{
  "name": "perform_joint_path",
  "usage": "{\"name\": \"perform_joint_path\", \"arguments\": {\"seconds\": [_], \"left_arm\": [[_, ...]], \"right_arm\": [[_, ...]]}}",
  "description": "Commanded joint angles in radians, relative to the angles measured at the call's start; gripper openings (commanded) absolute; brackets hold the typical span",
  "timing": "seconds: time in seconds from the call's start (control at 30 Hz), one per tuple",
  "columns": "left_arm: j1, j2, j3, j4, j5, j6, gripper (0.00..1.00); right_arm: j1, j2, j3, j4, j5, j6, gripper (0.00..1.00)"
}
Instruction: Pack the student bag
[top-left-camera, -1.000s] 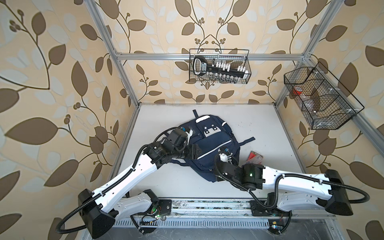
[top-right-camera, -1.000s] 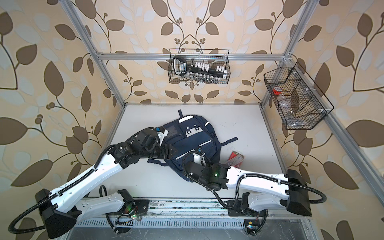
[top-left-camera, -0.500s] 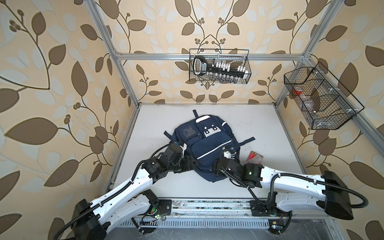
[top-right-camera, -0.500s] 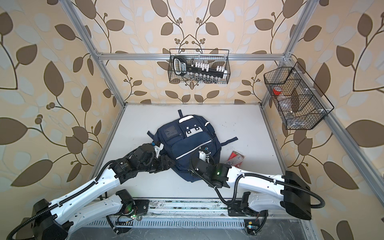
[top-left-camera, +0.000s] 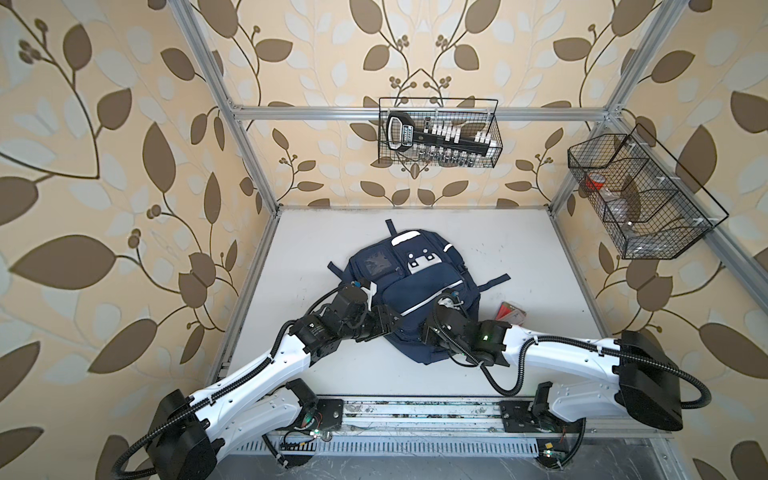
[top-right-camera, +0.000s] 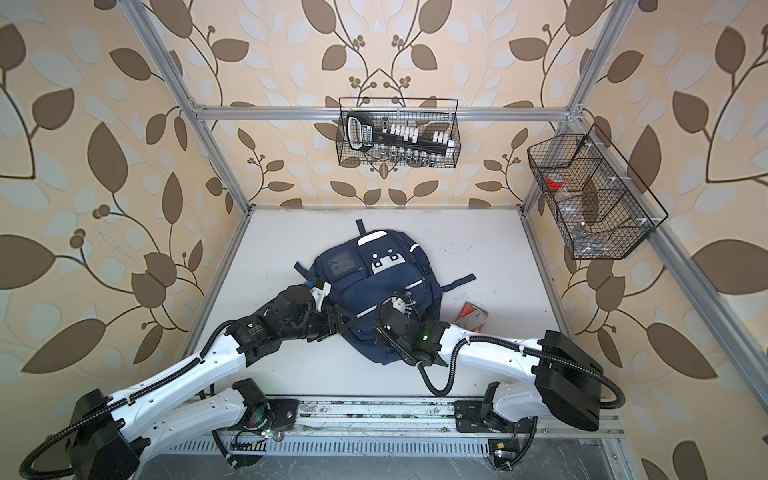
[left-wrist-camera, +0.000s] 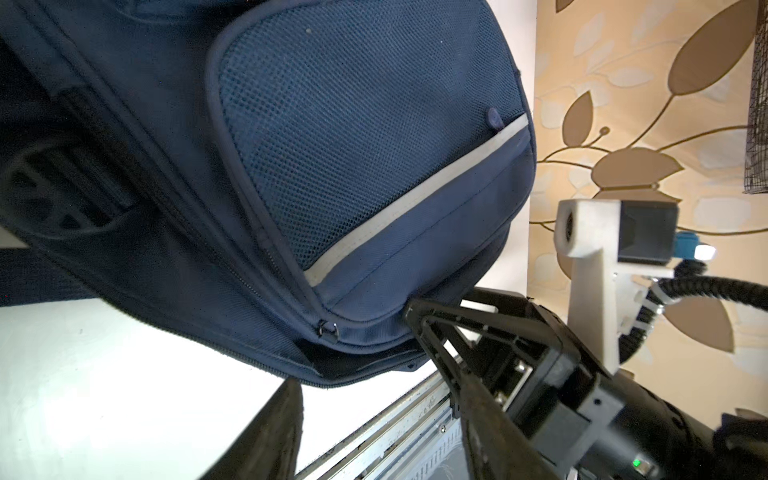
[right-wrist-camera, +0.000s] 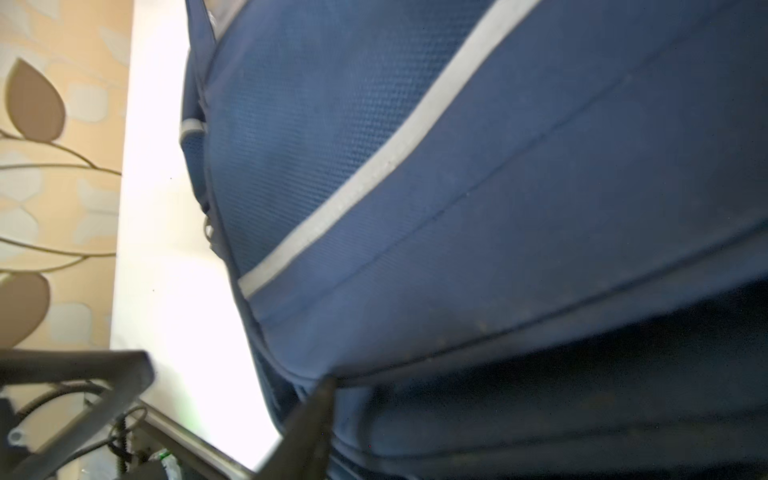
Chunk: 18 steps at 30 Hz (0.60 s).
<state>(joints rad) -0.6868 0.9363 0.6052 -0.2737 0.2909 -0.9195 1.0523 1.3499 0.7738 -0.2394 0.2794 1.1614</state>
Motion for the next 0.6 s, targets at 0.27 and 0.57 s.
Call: {"name": "perform_joint_path", "arguments": {"seconds": [0.27, 0.57], "left_arm": [[-0.007, -0.007, -0.065, 0.138, 0.036, -0.135, 0.59], [-0.037, 0.046, -0.221, 0.420, 0.016, -0.455, 0.61]], "right_arm": [[-0.041, -0.007, 0.157, -0.040, -0.017, -0.033, 0.10], [-0.048, 0.002, 0.159, -0.026, -0.041, -0.035, 0.10]]}}
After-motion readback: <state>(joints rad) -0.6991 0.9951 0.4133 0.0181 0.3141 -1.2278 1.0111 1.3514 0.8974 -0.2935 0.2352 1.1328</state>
